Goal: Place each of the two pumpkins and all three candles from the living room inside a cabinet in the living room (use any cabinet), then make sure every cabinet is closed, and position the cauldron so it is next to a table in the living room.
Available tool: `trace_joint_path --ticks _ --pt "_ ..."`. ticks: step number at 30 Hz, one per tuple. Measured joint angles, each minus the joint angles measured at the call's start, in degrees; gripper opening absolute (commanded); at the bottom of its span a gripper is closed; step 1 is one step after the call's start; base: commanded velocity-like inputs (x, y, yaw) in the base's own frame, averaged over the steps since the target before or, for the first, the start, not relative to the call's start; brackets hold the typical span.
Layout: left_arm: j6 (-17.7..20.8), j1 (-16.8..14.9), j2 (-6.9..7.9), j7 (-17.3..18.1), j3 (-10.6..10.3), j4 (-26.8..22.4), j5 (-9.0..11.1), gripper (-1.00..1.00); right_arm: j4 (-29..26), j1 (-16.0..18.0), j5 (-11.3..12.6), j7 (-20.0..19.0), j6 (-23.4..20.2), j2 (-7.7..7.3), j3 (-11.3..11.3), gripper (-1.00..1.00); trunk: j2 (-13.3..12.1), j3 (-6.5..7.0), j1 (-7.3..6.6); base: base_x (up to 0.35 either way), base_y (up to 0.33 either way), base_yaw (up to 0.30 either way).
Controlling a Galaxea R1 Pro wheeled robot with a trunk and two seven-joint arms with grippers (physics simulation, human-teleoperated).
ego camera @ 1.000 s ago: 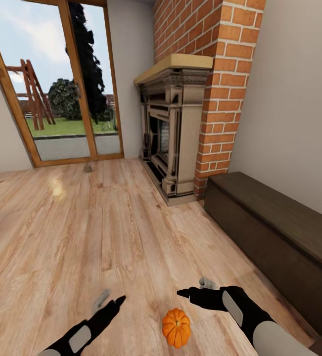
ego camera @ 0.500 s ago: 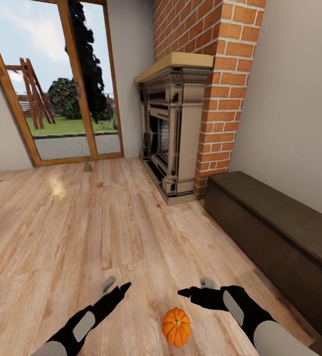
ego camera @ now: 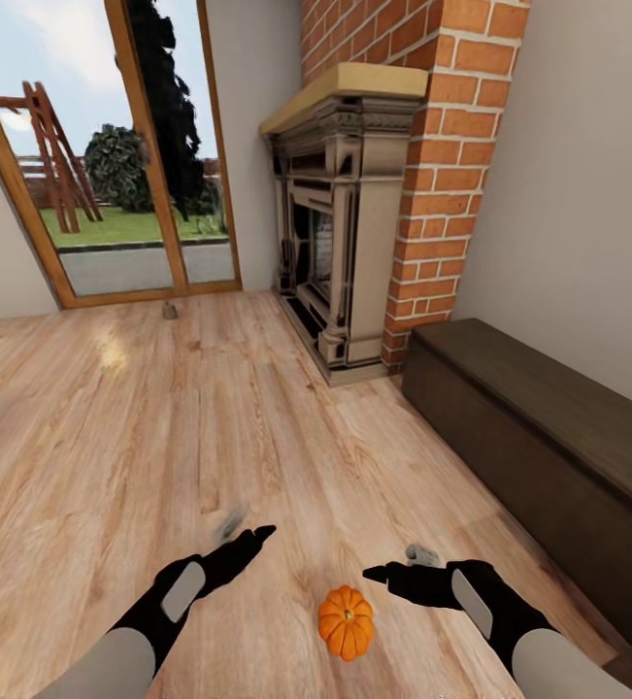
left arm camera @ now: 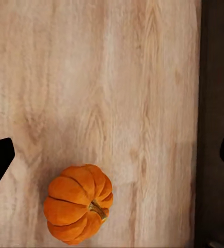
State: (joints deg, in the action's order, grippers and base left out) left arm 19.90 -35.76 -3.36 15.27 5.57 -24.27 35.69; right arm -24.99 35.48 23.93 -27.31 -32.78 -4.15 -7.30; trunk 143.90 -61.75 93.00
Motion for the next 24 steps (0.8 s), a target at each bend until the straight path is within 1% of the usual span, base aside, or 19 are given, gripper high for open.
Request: trace_joint_path --ticks 3,5,10,17,18,19,21,23,24 --pt "0.25 -2.76 -0.77 -0.37 0.02 -0.04 0.07 1.0 0.0 0.08 -0.01 0.0 -0.05 -0.2 0.0 1.0 0.04 -0.66 0.08 0.0 0.0 0.0" --pt "0.32 -3.6 -1.2 -0.53 0.01 -0.01 0.06 1.0 0.0 0.14 -0.04 0.04 -0.1 -0.2 0.0 1.0 0.07 -1.11 0.13 0.0 0.0 0.0" --pt "0.32 -4.11 -2.88 -0.69 -0.04 0.31 -0.13 1.0 0.0 0.17 -0.07 0.1 -0.08 -0.13 -0.05 1.0 0.13 -2.22 0.26 0.0 0.0 0.0" --pt "0.28 -4.16 -3.3 -0.45 -0.07 1.68 -0.18 1.0 0.0 0.18 -0.22 0.21 -0.03 -0.03 -0.23 1.0 0.23 -3.77 0.44 0.0 0.0 0.0" --pt "0.26 -4.16 -3.29 -0.47 -0.07 1.96 -0.18 1.0 0.0 0.18 -0.55 0.77 0.01 -0.02 -0.24 1.0 0.24 -3.99 0.47 0.0 0.0 0.0" --pt "0.23 -4.17 -3.28 -0.53 -0.07 2.19 -0.17 1.0 0.01 0.18 -1.2 2.36 0.06 -0.02 -0.25 1.0 0.26 -4.22 0.49 0.0 0.0 0.0" --pt "0.21 -4.19 -3.27 -0.71 -0.07 2.47 -0.17 1.0 -0.05 0.18 -2.61 7.25 0.14 -0.02 -0.26 1.0 0.28 -4.66 0.54 0.0 0.0 0.0" --pt "0.2 -4.15 -3.26 -0.76 -0.11 2.57 -0.16 1.0 -0.13 0.18 -3.15 8.69 0.17 -0.01 -0.26 1.0 0.31 -5.1 0.59 0.0 0.0 0.0" --pt "0.2 -4.14 -3.26 -0.77 -0.12 2.58 -0.16 1.0 -0.14 0.18 -3.19 8.67 0.17 -0.01 -0.26 1.0 0.32 -5.32 0.62 0.0 0.0 0.0"
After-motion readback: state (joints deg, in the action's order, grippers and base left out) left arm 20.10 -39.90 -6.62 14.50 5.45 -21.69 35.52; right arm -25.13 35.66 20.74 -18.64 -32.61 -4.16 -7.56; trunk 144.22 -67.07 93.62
